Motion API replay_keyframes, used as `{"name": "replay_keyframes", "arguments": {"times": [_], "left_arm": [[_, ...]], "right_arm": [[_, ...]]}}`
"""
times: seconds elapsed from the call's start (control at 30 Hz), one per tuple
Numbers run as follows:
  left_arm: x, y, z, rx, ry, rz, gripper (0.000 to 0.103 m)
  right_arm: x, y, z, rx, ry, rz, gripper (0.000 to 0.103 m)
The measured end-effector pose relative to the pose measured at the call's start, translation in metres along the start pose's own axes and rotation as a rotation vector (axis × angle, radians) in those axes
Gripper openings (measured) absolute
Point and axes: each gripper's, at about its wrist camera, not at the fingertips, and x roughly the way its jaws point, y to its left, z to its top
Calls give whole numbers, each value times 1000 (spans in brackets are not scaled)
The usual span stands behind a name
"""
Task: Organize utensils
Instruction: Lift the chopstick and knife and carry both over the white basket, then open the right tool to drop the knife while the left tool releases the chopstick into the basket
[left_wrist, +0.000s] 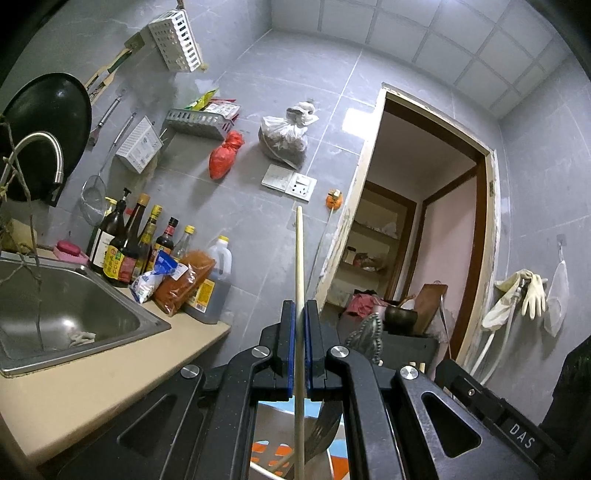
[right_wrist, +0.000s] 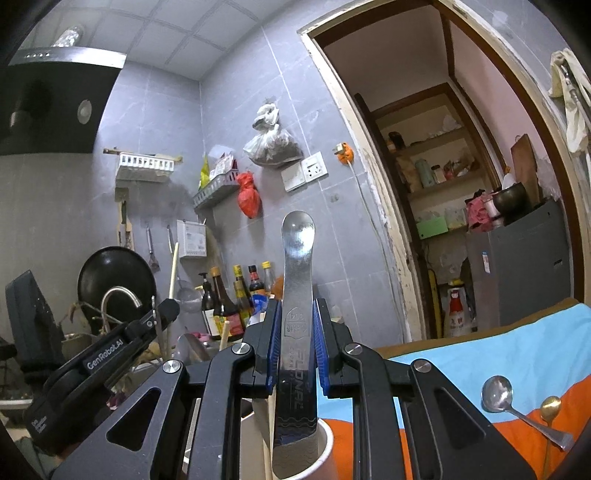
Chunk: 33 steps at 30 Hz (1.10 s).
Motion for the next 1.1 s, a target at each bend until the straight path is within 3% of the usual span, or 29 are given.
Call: {"name": "replay_keyframes", "arguments": {"times": [0.33, 0.67, 1.0, 1.07, 1.1], "left_arm": [[-2, 0, -3, 10, 57, -3, 2], [-10, -1, 0, 53, 119, -25, 3], [-8, -6, -8, 83, 257, -73, 3], [-8, -6, -7, 73, 269, -81, 3], [-9, -6, -7, 67, 277, -84, 3]], "right_arm": [[1, -1, 1, 5, 19, 5, 15], [2, 7, 0, -19, 96, 27, 15], [-7, 8, 2, -32, 151, 30, 16], [-9, 9, 4, -34, 148, 27, 19], [-10, 8, 6, -34, 147, 24, 25]]}}
